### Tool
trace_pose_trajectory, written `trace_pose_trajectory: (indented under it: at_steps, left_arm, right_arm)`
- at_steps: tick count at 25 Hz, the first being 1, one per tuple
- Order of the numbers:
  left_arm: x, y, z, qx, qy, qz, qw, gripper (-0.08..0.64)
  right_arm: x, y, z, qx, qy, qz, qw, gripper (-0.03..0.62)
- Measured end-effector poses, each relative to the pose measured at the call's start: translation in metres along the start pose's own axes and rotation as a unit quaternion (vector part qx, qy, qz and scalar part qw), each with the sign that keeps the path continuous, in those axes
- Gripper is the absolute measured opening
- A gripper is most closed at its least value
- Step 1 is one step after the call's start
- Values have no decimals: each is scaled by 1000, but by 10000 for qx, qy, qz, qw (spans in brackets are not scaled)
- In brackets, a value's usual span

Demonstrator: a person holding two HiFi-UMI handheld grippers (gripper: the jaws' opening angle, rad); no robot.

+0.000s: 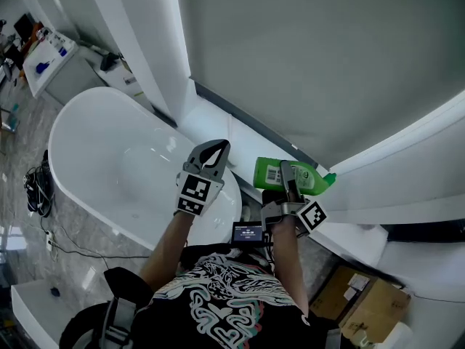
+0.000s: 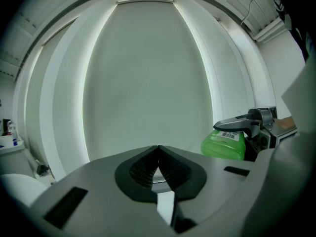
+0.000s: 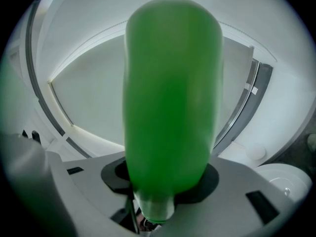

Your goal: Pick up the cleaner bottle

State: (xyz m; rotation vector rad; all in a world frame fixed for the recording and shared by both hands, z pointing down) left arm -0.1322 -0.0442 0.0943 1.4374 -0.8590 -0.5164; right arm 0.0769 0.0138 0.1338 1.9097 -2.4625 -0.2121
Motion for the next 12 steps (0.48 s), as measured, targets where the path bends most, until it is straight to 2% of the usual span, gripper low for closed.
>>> trace_pose_trajectory:
  at_steps: [12]
  left_arm:
    - [-2,4,5,-7,-62,0,10000,15]
  right_arm:
    - [0,3,2,-120,-45,89,9999,209]
Point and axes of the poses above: the fingertips, and each gripper's own axes: x forward along the fingers, z to its left, y out of its underside, the point moved 6 cm from there along -x, backward along the fingers, and after that the axes turned 2 degrees about -z, right-handed, at the moved point
